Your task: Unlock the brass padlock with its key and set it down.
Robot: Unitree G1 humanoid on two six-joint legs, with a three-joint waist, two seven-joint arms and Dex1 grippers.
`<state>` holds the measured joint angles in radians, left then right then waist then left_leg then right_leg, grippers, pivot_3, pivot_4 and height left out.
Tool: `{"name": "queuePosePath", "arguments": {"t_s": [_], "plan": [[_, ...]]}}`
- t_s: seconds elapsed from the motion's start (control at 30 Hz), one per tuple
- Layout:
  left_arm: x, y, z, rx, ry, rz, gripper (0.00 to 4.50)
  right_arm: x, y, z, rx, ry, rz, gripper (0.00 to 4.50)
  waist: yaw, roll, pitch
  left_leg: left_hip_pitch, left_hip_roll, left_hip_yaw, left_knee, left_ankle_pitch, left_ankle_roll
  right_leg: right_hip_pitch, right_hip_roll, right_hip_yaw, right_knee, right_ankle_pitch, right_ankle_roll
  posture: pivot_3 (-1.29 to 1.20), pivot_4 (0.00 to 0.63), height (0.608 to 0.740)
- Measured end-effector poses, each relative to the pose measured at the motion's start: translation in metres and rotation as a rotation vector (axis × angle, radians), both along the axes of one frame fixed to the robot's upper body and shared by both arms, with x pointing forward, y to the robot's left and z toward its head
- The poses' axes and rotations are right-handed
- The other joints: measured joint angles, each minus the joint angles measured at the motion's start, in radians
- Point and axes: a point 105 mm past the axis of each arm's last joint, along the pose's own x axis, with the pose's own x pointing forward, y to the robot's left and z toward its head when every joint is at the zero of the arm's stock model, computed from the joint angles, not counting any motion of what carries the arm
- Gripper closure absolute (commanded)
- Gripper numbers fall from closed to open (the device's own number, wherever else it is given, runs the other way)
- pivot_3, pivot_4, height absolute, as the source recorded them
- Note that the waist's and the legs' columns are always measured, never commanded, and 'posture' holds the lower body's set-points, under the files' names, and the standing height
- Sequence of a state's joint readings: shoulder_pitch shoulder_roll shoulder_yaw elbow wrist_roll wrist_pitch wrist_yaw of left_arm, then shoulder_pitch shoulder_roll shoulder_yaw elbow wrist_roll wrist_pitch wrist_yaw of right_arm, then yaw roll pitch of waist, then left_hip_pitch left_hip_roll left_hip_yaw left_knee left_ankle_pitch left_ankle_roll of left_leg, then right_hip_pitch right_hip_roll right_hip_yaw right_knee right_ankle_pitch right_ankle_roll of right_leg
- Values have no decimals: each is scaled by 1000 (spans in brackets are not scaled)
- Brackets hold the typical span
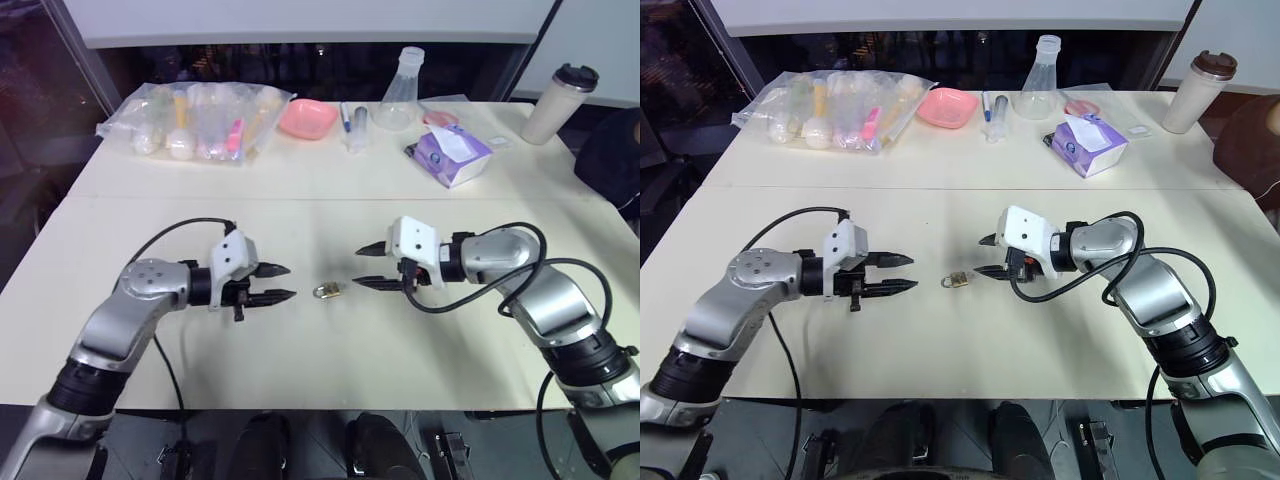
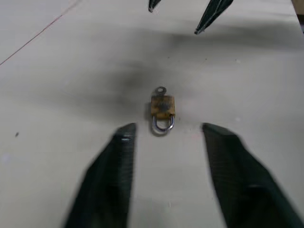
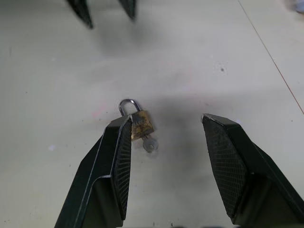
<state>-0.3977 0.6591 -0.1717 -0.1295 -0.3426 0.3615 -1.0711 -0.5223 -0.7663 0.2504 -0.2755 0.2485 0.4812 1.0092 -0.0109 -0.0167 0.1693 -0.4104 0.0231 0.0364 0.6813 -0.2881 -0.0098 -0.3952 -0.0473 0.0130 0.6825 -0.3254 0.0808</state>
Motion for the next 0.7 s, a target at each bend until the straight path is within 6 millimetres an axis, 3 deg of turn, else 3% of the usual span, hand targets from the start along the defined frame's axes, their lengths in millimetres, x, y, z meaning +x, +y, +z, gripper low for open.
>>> {"name": "queuePosePath", "arguments": {"t_s": [0.07, 0.33, 0.57, 0.7], "plan": [[4, -6, -4, -3, 0, -19, 35, -2, 0, 2, 3, -3, -7, 2108, 0, 0, 0, 0, 0, 0, 0, 0, 0, 0, 0, 0, 0, 0, 0, 0, 150, 715], [25, -46, -32, 12, -31, -78, 35, -10, -14, 7, 10, -27, -108, 2108, 2, 0, 0, 0, 0, 0, 1, 0, 0, 0, 0, 0, 0, 0, 0, 0, 150, 715], [40, -58, -51, 43, -43, -72, 35, -18, -23, 7, 19, -28, -180, 2108, 1, 0, 0, 0, 0, 0, 1, 0, 0, 0, 1, 0, 1, 0, 0, 0, 150, 715], [39, -64, -52, 53, -107, -116, 1304, -18, -25, 9, 23, -43, -205, 2108, 4, 0, 0, 0, 0, 0, 2, 0, 0, 1, 0, 0, 1, 0, 0, 0, 150, 715]]}}
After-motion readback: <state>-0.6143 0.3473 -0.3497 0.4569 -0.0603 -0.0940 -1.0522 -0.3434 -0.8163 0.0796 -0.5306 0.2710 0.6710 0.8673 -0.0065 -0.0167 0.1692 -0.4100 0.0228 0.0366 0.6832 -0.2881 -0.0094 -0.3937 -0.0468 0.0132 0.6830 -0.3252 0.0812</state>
